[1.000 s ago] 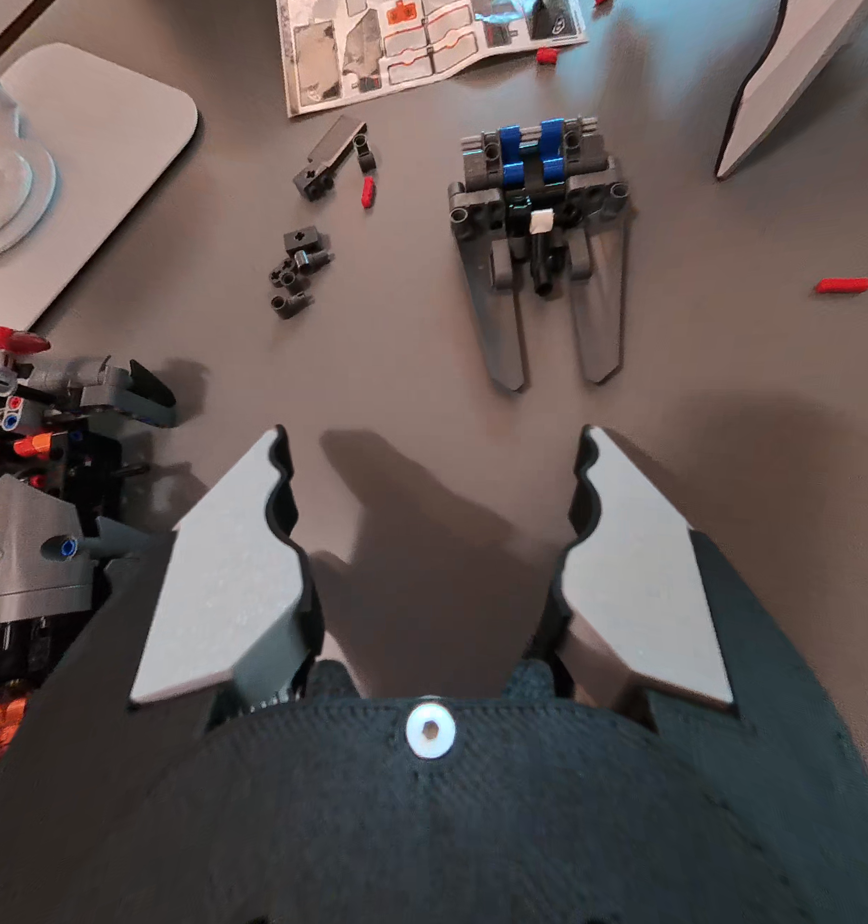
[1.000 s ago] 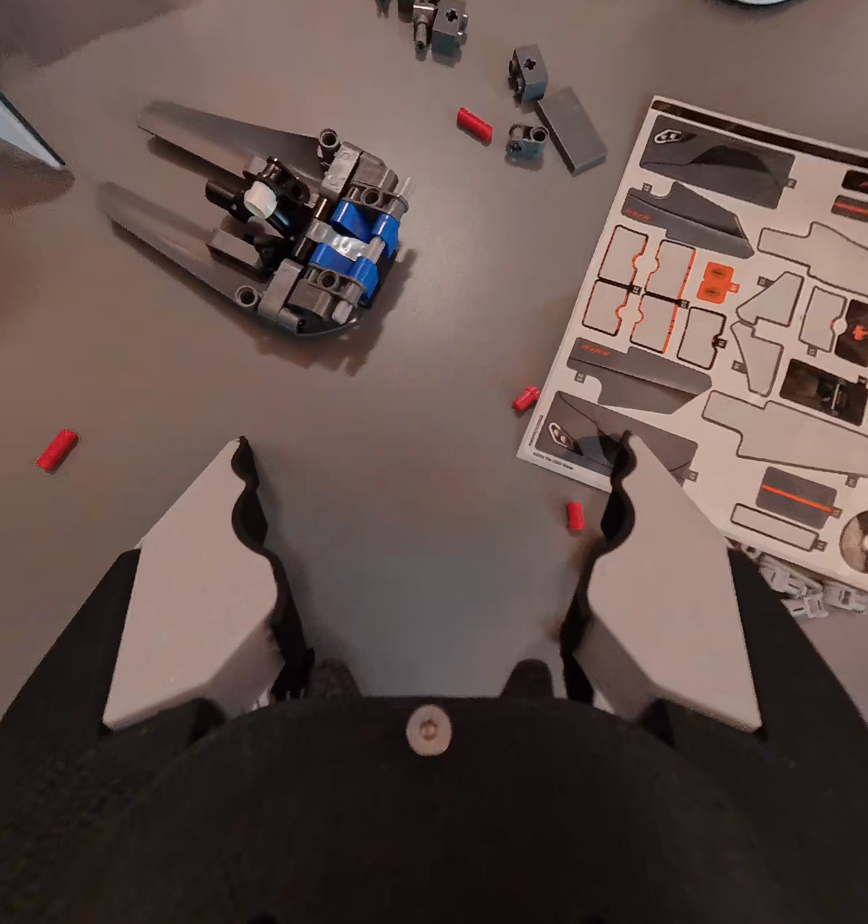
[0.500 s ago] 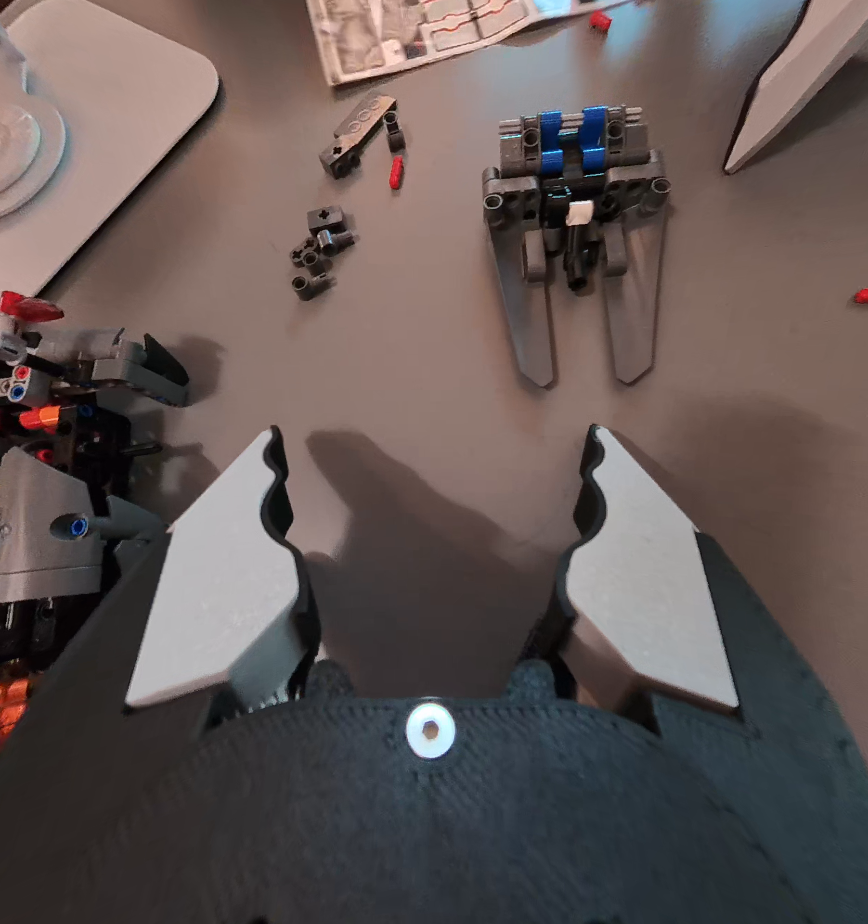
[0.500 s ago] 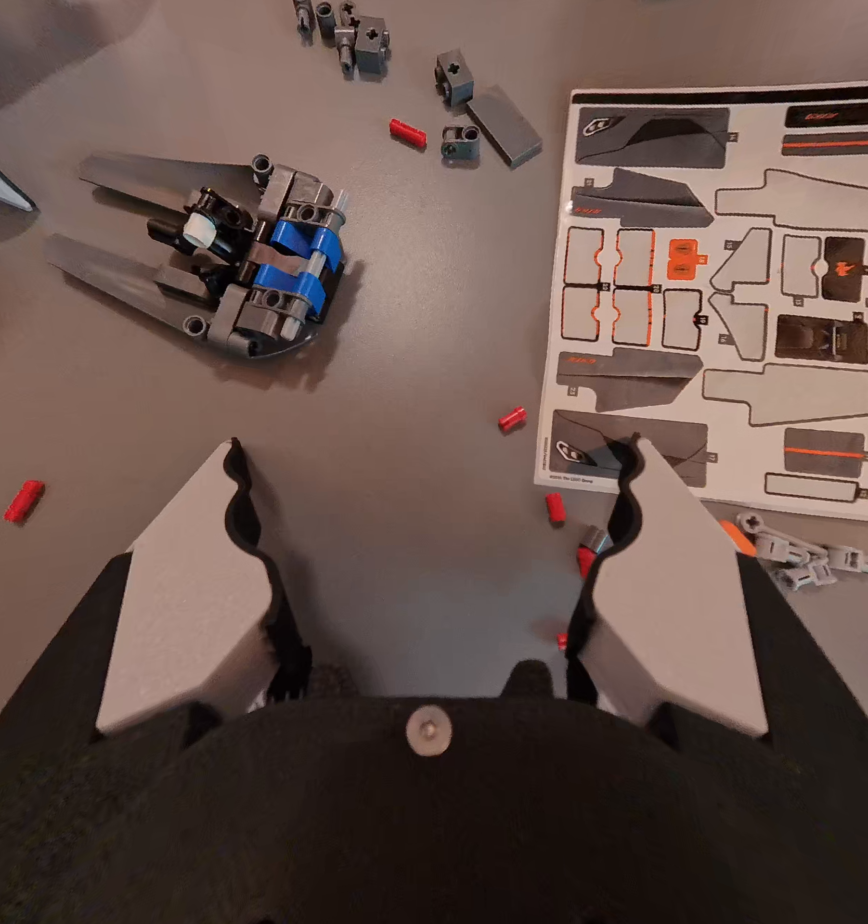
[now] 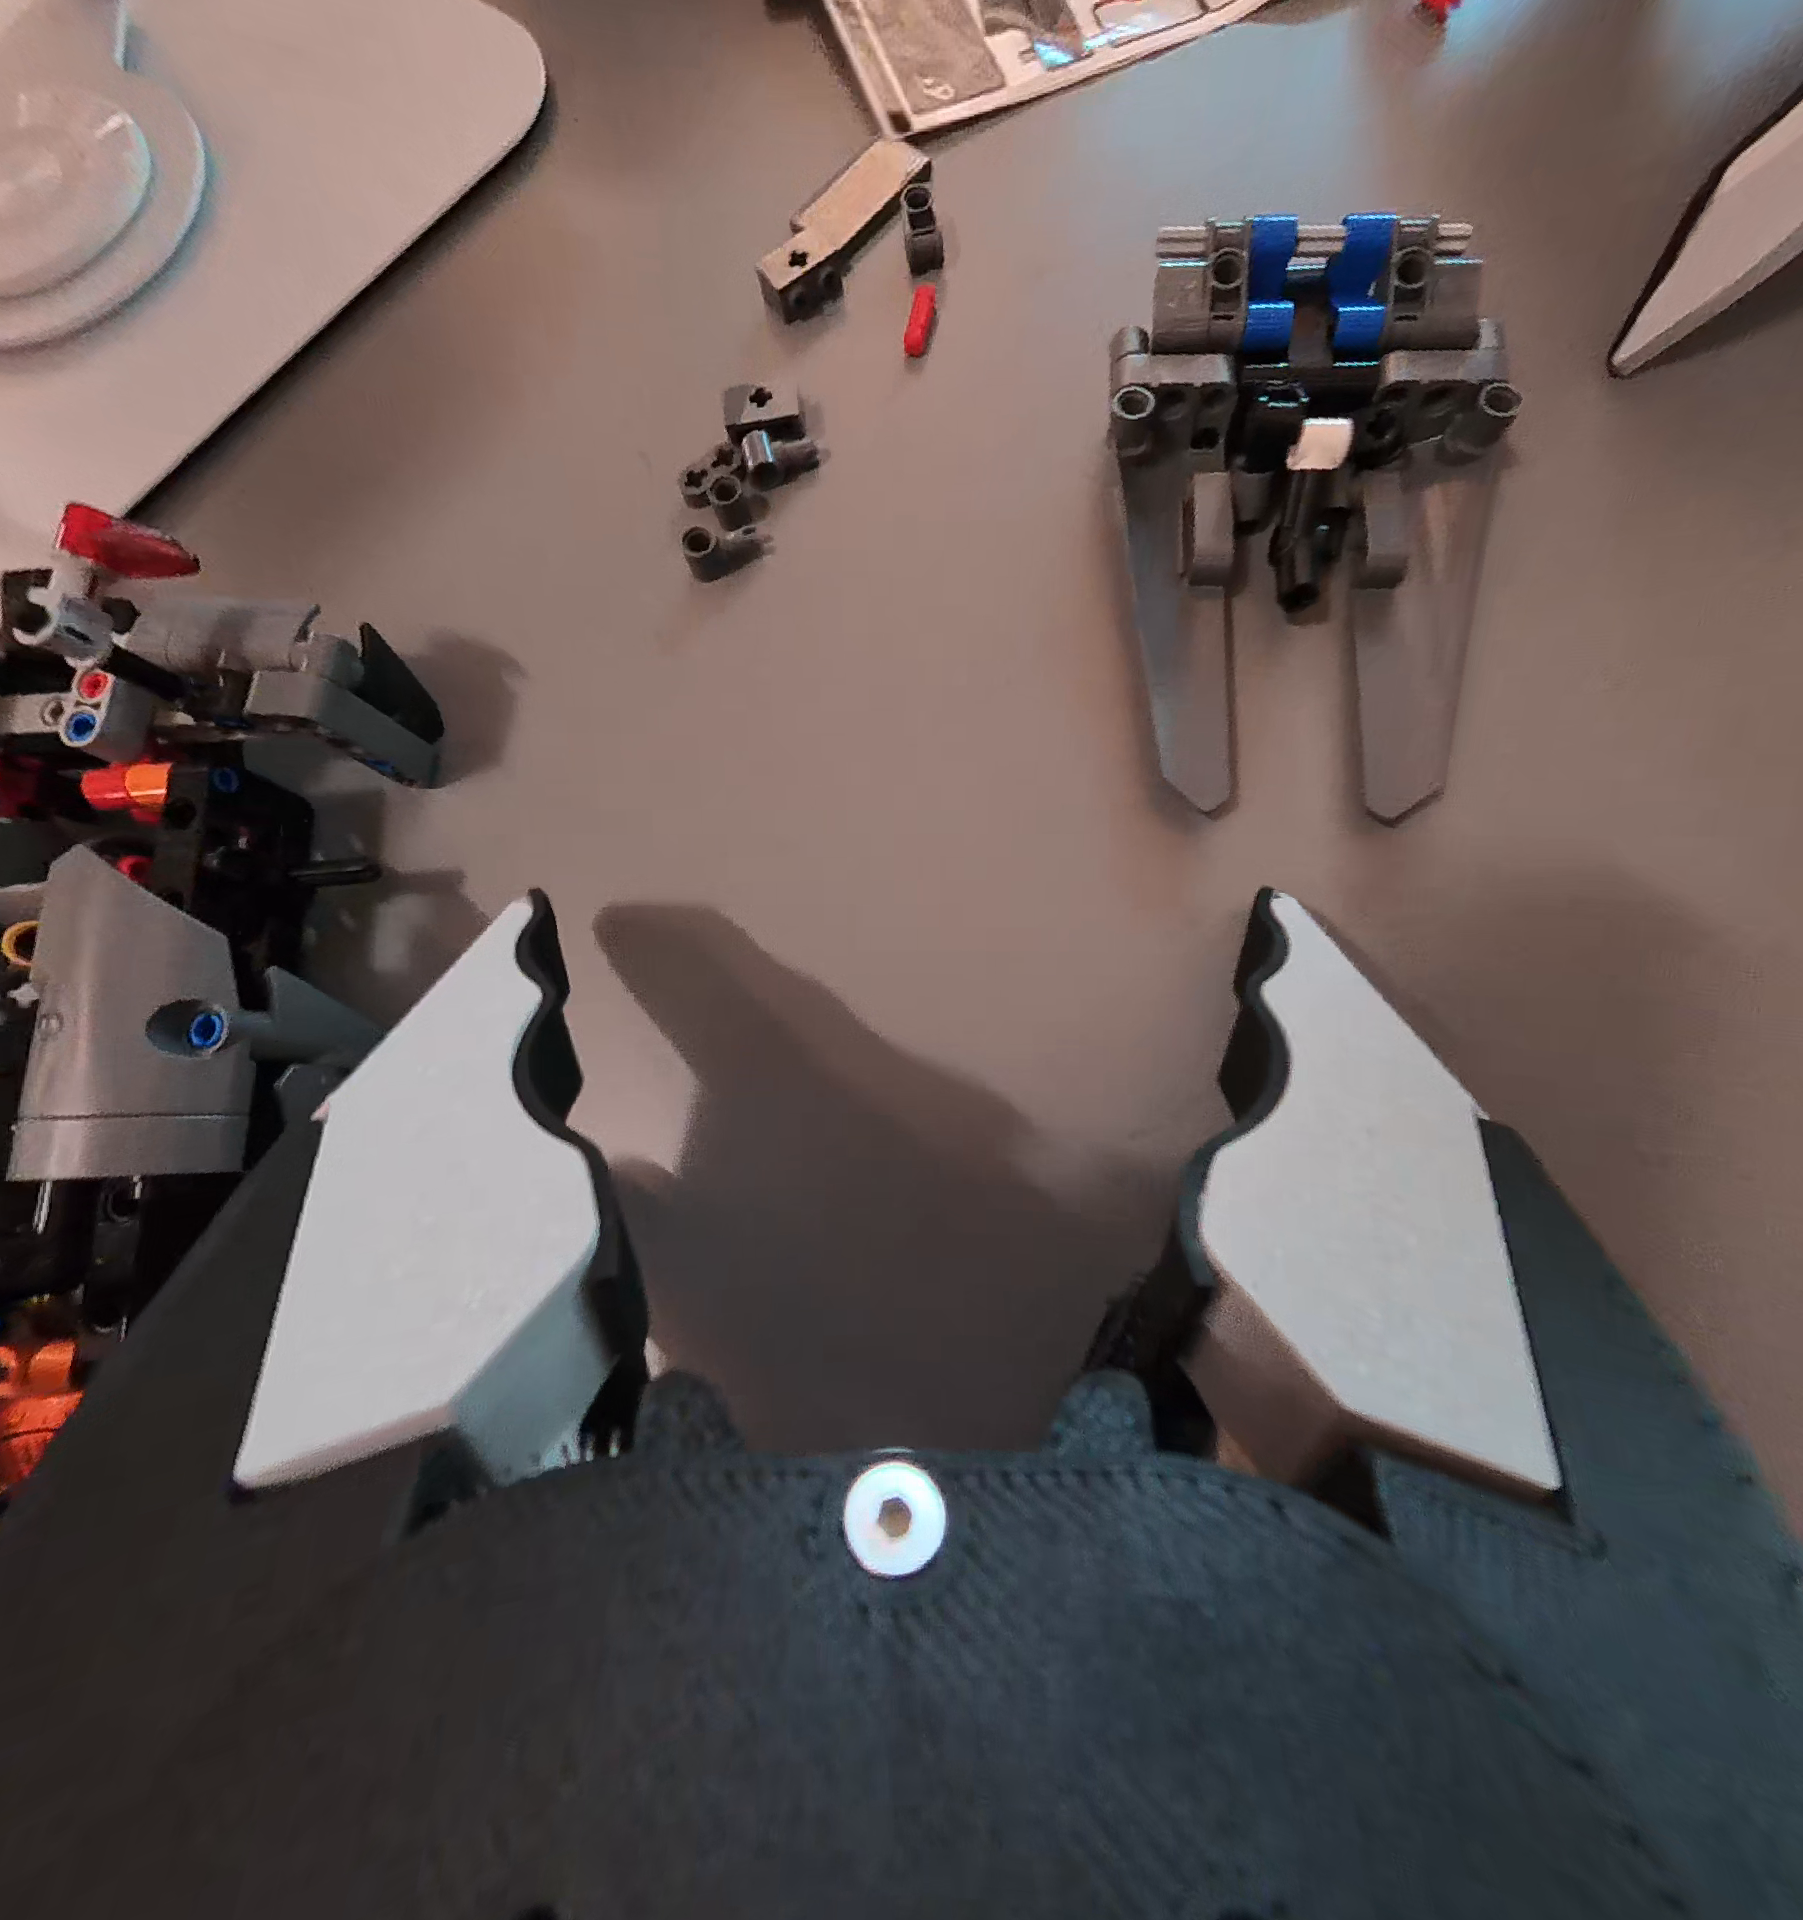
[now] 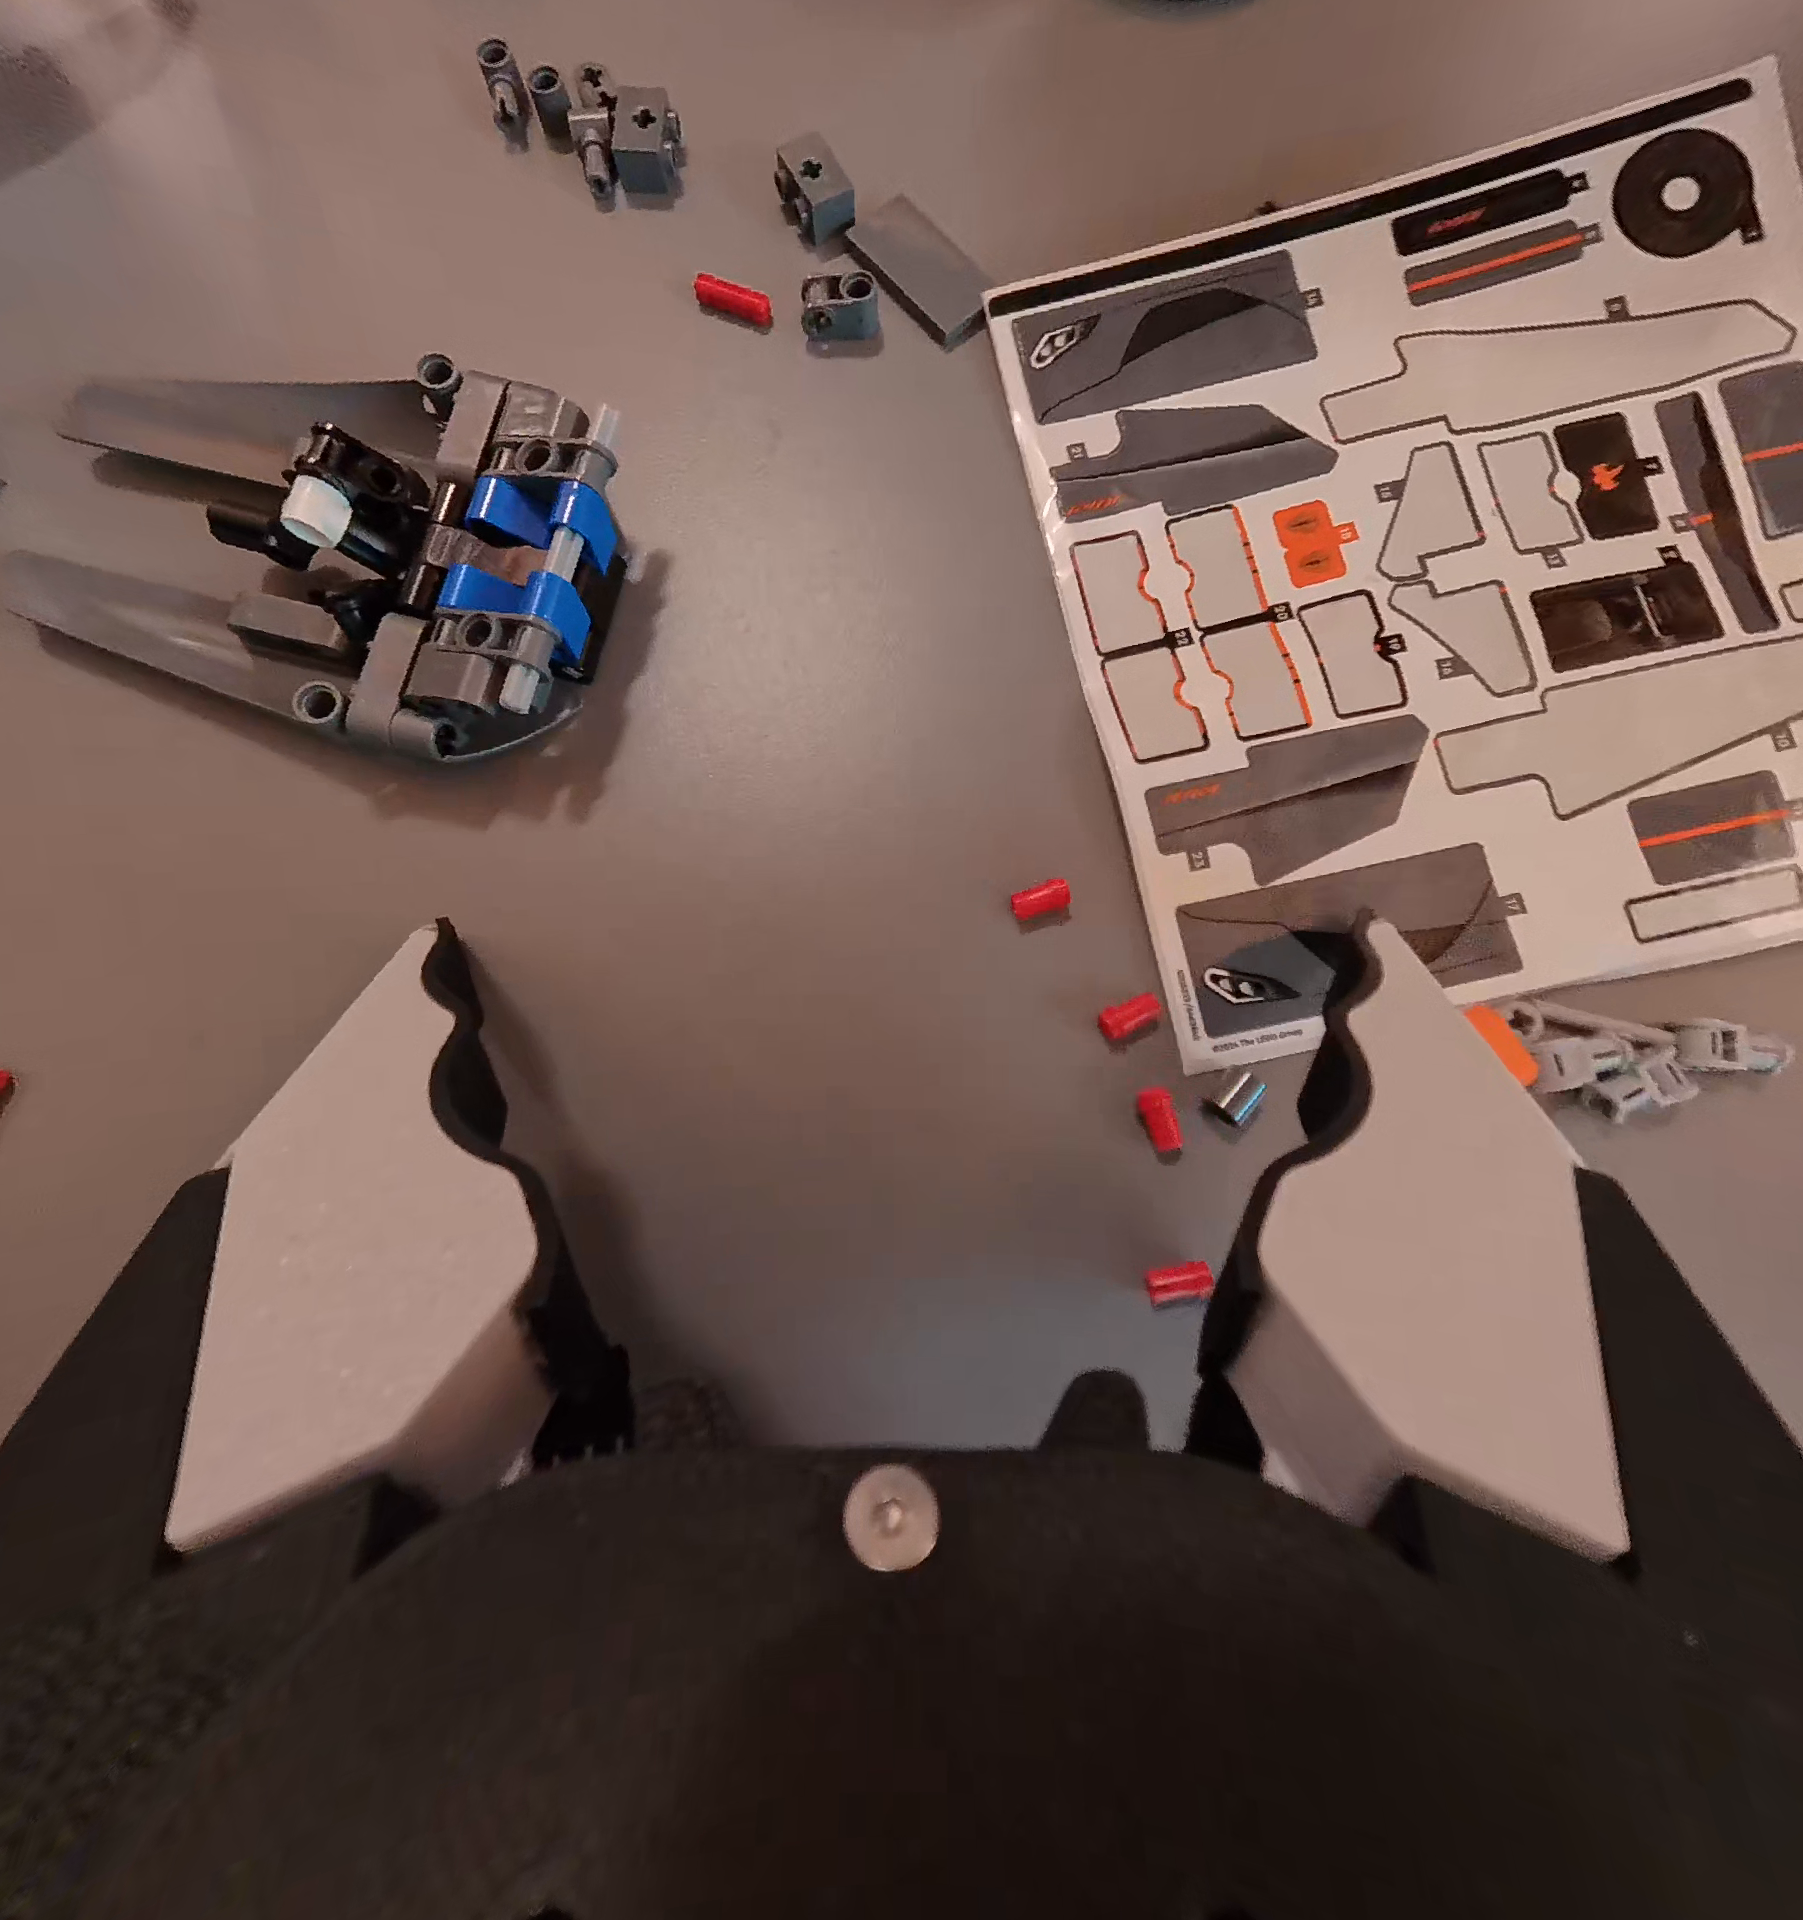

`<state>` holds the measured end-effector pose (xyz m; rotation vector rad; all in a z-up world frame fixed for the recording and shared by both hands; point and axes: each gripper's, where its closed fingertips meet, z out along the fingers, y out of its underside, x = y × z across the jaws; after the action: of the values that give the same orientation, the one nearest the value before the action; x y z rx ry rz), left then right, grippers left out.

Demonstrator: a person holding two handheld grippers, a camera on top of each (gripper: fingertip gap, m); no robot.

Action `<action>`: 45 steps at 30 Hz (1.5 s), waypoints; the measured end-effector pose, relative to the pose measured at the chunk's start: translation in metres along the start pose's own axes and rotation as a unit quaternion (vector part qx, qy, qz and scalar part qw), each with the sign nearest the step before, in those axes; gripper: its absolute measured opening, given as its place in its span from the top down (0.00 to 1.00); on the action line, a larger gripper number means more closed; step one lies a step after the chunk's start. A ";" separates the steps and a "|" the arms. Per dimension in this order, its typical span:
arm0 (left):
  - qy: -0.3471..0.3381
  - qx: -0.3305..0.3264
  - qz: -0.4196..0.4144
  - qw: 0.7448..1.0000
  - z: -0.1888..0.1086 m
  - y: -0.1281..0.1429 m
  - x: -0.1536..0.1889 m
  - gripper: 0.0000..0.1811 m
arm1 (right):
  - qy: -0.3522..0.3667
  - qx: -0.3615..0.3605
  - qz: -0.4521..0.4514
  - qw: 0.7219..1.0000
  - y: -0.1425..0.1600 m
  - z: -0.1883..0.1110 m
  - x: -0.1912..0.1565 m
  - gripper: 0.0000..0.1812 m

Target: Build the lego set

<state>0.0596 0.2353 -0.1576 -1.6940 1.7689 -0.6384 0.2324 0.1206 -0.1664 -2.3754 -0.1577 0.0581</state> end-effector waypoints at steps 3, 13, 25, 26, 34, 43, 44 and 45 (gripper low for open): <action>-0.008 -0.006 -0.012 1.000 0.001 0.001 -0.004 0.27 | 0.006 -0.004 0.016 1.000 0.001 0.001 0.004 0.15; 0.017 -0.028 -0.043 0.999 0.006 0.005 -0.005 0.24 | 0.005 -0.007 0.020 1.000 0.000 0.002 0.008 0.15; 0.014 -0.027 -0.040 0.999 0.008 0.004 -0.006 0.23 | 0.005 -0.006 0.019 1.000 0.000 0.002 0.007 0.15; 0.014 -0.028 -0.042 0.999 0.009 0.004 -0.007 0.23 | 0.005 -0.006 0.019 1.000 0.000 0.002 0.007 0.15; 0.015 -0.032 -0.045 0.998 0.009 0.005 -0.007 0.20 | 0.004 -0.006 0.019 1.000 0.000 0.002 0.007 0.15; 0.017 -0.036 -0.043 0.998 0.010 0.005 -0.005 0.17 | 0.004 -0.006 0.019 1.000 0.000 0.002 0.007 0.15; 0.017 -0.036 -0.043 0.998 0.010 0.005 -0.005 0.17 | 0.004 -0.006 0.019 1.000 0.000 0.002 0.007 0.15; 0.017 -0.036 -0.043 0.998 0.010 0.005 -0.005 0.17 | 0.004 -0.006 0.019 1.000 0.000 0.002 0.007 0.15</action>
<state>0.0629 0.2412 -0.1681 -1.8251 1.7692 -0.6508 0.2393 0.1230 -0.1683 -2.3899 -0.1099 0.0650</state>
